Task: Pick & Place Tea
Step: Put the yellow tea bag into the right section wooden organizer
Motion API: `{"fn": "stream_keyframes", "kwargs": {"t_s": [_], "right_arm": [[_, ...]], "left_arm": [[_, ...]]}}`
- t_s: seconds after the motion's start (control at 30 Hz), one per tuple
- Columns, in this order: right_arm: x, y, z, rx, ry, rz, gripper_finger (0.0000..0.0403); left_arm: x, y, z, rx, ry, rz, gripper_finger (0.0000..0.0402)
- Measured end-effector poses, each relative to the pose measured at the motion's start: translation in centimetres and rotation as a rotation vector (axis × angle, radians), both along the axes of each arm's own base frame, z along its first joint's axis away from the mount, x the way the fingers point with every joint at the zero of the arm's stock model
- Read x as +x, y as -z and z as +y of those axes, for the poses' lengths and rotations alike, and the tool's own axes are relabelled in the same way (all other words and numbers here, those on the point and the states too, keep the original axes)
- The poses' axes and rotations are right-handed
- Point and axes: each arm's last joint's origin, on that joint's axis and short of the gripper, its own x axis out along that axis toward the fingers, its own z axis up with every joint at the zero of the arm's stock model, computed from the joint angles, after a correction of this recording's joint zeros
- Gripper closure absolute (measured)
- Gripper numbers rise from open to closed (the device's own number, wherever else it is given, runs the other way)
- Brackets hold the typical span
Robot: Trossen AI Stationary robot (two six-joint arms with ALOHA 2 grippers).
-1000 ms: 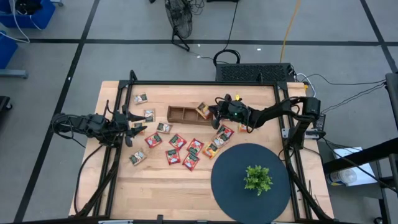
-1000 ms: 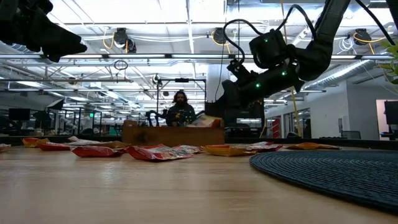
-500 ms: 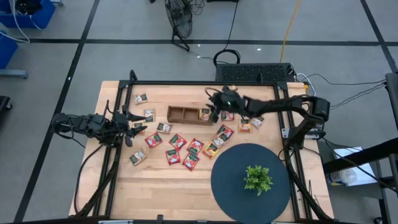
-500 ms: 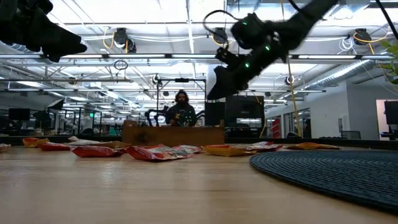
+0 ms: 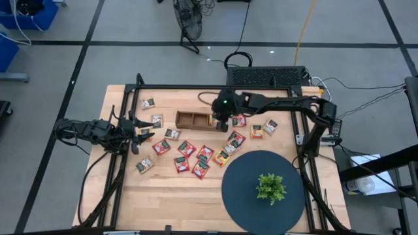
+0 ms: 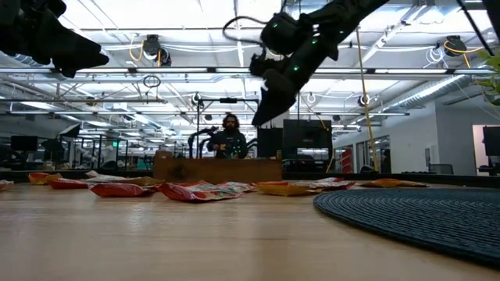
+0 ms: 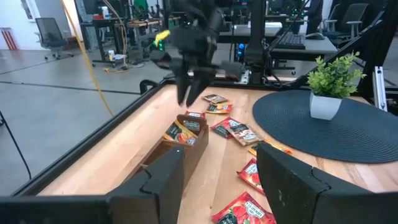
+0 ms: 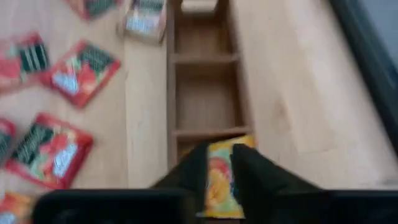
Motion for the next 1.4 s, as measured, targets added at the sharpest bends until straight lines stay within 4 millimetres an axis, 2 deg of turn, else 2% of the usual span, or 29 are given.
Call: {"fn": "stream_keyframes", "kwargs": {"t_s": [0.07, 0.2, 0.4, 0.6, 0.73, 0.97, 1.27, 1.4], "right_arm": [[1.1, 0.2, 0.0, 0.006, -0.017, 0.057, 0.0391], [3.0, 0.2, -0.6, 0.027, -0.032, 0.164, 0.04], [4.9, 3.0, -1.3, 0.011, -0.039, 0.307, 0.0402], [4.8, 5.8, -1.3, 0.051, -0.046, 0.427, 0.0403], [4.8, 5.6, -1.1, 0.053, -0.041, 0.424, 0.0403], [4.4, 3.5, -0.6, 0.041, -0.028, 0.395, 0.0403], [4.7, 5.6, 0.1, 0.101, -0.059, 0.455, 0.0403], [4.7, 5.5, 0.3, 0.102, -0.065, 0.457, 0.0403]], "left_arm": [[0.0, 0.0, 0.0, 0.0, 0.0, 0.0, 0.0201], [0.0, 0.0, 0.0, 0.0, 0.0, 0.0, 0.0201], [0.0, 0.0, 0.0, 0.0, 0.0, 0.0, 0.0201], [0.0, 0.0, 0.0, 0.0, 0.0, 0.0, 0.0201], [0.0, 0.0, 0.0, 0.0, 0.001, 0.0, 0.0201], [0.0, 0.0, 0.0, 0.0, 0.001, 0.0, 0.0201], [0.0, 0.0, 0.0, 0.0, 0.001, 0.0, 0.0201], [0.0, 0.0, 0.0, 0.0, 0.001, 0.0, 0.0201]]}}
